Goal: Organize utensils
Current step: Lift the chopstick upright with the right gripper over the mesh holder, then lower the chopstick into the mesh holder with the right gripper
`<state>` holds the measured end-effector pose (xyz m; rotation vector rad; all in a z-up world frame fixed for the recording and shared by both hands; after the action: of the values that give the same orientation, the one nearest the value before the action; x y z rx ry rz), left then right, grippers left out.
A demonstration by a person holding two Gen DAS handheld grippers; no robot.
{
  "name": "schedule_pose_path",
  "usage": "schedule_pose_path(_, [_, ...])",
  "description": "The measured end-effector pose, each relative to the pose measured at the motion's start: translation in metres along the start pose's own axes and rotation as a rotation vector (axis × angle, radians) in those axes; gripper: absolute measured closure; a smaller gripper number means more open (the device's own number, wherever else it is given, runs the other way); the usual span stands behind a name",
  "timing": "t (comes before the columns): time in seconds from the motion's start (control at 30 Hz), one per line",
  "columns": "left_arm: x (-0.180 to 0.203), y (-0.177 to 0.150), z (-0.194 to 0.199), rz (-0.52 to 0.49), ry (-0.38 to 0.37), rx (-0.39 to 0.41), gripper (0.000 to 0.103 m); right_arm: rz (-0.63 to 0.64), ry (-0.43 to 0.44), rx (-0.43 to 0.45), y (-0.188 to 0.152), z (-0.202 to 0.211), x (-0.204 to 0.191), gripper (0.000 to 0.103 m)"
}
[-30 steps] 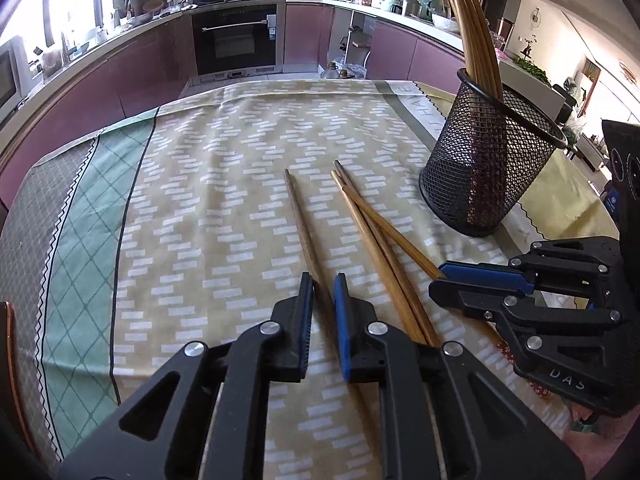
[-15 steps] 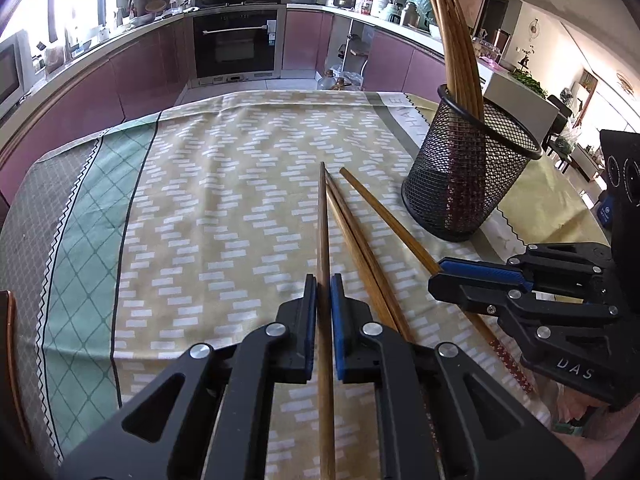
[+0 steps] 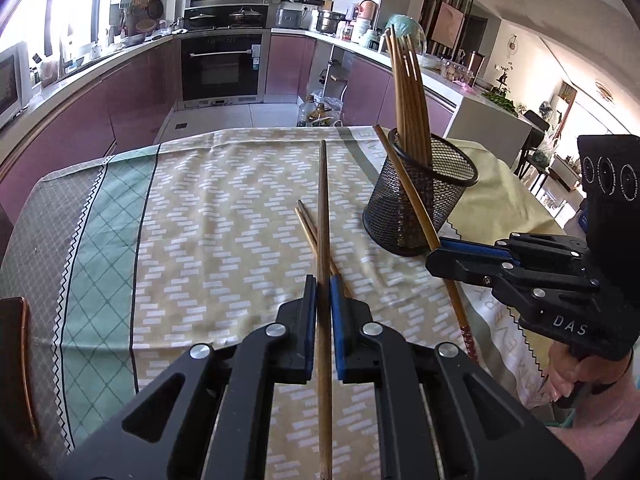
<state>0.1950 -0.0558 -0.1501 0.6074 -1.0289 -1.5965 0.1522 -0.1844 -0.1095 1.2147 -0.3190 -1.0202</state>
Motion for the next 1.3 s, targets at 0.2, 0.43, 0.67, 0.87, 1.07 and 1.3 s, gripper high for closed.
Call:
schedule_pose_path(0.2, [0.012, 0.018, 0.021, 0.001, -0.064, 0.039, 0.095, -0.009, -0.004, 0.062, 0.018, 0.019, 0.005, 0.097])
schedule_pose_path(0.43, [0.022, 0.041, 0.044, 0.012, -0.131, 0.096, 0.095, -0.016, -0.010, 0.123, 0.037, 0.036, 0.016, 0.097])
schedule_pose_path(0.67, [0.027, 0.061, 0.059, 0.024, -0.160, 0.146, 0.095, -0.005, -0.017, 0.170, 0.051, 0.048, 0.020, 0.097])
schedule_pose_path(0.87, [0.032, 0.080, 0.059, 0.049, -0.192, 0.184, 0.095, 0.003, -0.036, 0.214, 0.069, 0.056, 0.027, 0.097])
schedule_pose_path(1.07, [0.045, 0.101, 0.055, 0.049, -0.211, 0.219, 0.095, 0.020, -0.058, 0.252, 0.088, 0.060, 0.036, 0.097])
schedule_pose_path(1.3, [0.056, 0.130, 0.051, 0.052, -0.218, 0.268, 0.095, 0.046, -0.080, 0.298, 0.114, 0.064, 0.044, 0.097])
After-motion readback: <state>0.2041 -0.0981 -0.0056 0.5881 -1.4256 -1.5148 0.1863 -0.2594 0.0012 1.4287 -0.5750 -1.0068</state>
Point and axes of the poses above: each gripper's, at about its wrist camera, not at the fingertips, and z roughly against the way its jaws point, x to its right, y to its top, the point moved 9 cm from there along -z, roughly the way its jaws point, and after that the axes turned 15 degrees about x, right-handed, at the moved point
